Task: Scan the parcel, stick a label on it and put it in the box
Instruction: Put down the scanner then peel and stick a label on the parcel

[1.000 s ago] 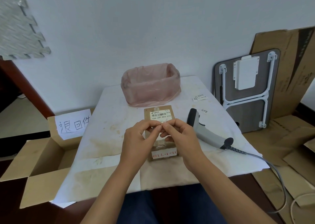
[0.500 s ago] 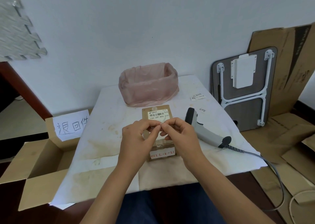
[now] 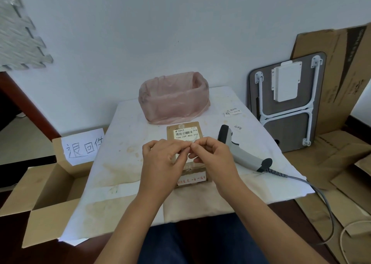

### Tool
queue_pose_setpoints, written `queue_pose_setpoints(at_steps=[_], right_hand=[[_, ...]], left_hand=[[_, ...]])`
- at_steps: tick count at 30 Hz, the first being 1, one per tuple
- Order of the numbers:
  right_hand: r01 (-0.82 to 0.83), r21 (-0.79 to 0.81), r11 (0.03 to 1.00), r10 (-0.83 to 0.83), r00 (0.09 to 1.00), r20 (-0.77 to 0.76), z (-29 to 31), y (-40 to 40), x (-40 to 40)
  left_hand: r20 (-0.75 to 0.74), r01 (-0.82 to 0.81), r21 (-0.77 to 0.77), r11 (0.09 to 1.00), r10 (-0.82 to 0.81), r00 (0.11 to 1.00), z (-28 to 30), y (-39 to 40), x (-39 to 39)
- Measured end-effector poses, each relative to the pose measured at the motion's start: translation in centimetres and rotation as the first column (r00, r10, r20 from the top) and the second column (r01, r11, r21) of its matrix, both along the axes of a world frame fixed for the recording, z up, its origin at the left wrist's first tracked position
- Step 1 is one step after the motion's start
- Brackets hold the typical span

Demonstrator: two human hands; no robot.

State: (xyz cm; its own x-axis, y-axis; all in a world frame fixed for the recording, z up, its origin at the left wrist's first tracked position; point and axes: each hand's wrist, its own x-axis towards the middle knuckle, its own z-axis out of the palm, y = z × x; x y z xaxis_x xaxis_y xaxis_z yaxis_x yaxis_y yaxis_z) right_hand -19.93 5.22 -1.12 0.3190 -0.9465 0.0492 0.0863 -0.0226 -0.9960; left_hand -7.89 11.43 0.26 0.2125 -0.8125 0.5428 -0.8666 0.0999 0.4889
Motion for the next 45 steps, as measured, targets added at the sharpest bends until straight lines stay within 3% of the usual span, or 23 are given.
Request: queue_pose_setpoints(at_steps=[12,16,18,30,34,39,45], right_hand=[[0.0,0.024,1.0,-0.001,1.0,0.03,-0.09,-0.12,-0.09],[-0.018,0.038,0.999,0.015,0.997,0.075,-0.12,-0.06,-0.13],[-0.02,0.028,0.999,0.017,0.996,0.086,-0.16,-0.08,-0.13],[-0.027,0.011,1.0,0.025,0.993,0.113,-0.26,0.03,0.15],[-0.001,0.013,1.0,0.001,1.0,0.013,-0.44,-0.23,-0.08],[-0.027,0.067,0.997,0.026,0.999,0.02,-0.33,-0.34,-0.17],[-0.068,0.07,0.995,0.066,0.998,0.02,-0.37,-0.59,-0.12]], left_hand=[[-0.263,0.05,-0.005,0.999,-0.049,0.964,-0.12,0.08,-0.19],[-0.588,0.081,0.05,0.995,-0.036,0.808,0.27,0.14,-0.5],[-0.649,0.098,0.082,0.992,-0.021,0.761,0.32,0.09,-0.53],[-0.749,0.077,0.083,0.994,0.011,0.663,0.03,-0.12,-0.07],[-0.83,0.077,0.079,0.994,0.022,0.558,0.03,-0.17,-0.06],[-0.876,0.069,0.092,0.993,0.048,0.48,0.01,-0.4,0.15],[-0.848,0.04,0.098,0.994,0.062,0.527,0.36,-0.62,0.28]])
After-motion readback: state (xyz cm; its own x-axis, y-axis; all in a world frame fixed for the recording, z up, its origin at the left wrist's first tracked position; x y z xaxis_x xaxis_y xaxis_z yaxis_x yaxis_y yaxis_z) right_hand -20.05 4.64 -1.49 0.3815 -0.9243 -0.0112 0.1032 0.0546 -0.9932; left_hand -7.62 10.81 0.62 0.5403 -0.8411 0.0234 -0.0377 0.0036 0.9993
